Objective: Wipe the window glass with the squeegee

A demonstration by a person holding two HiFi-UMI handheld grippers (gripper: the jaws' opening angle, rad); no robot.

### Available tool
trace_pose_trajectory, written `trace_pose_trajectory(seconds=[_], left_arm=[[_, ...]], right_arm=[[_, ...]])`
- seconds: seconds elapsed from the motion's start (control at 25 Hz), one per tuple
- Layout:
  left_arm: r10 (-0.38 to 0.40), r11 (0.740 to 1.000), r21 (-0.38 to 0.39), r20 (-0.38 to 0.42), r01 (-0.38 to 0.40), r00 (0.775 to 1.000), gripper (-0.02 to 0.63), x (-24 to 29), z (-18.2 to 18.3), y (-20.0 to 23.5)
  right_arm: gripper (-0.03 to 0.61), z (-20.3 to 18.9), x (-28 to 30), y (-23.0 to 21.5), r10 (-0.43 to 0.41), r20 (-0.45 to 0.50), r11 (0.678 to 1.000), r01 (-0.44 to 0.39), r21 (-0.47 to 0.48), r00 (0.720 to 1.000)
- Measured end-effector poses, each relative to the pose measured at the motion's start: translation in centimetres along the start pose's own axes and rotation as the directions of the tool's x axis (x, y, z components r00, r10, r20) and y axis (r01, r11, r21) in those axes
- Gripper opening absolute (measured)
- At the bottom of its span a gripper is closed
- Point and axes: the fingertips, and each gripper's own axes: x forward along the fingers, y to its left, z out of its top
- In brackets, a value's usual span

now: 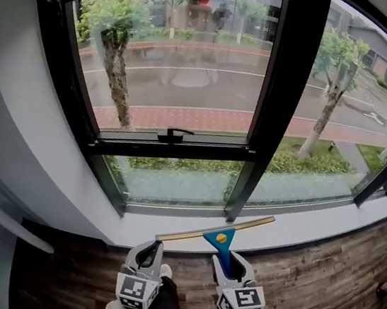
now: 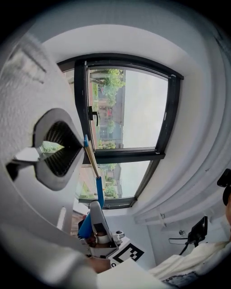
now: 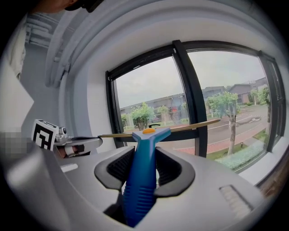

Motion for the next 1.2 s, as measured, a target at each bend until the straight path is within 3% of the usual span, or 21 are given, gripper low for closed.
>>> trace_pose_trajectory(seconds=[0.2,0.56,0.84,1.2], left_arm=[[-0.009,1.0,-0.012,0.014,0.009,1.0,0.0,8.0,0.5,5.7],[-0.028,0.999,0.038,0.059,0.026,0.998,0.0,19.5,6.1,18.6],[-0.028,1.0,0.014,0.081,0.027,0.996,0.0,26.0,10.7,21.3],[0.005,0.999,0.046,0.158,-0.013,0.987,0.0,31.6,21.0,22.9]], right_arm=[[0.146,2.7,9.2,-2.3,-0.03,-0.005,0.999,0.03,-0.022,1.0],[0.146,11.3,24.5,-2.2,-0.052,0.069,0.998,0.055,-0.034,0.996],[0.146,18.6,29.5,-6.1,-0.072,0.151,0.994,0.082,-0.066,0.986],[0.146,30.7,31.8,-9.4,-0.051,0.293,0.992,0.082,-0.097,0.955]])
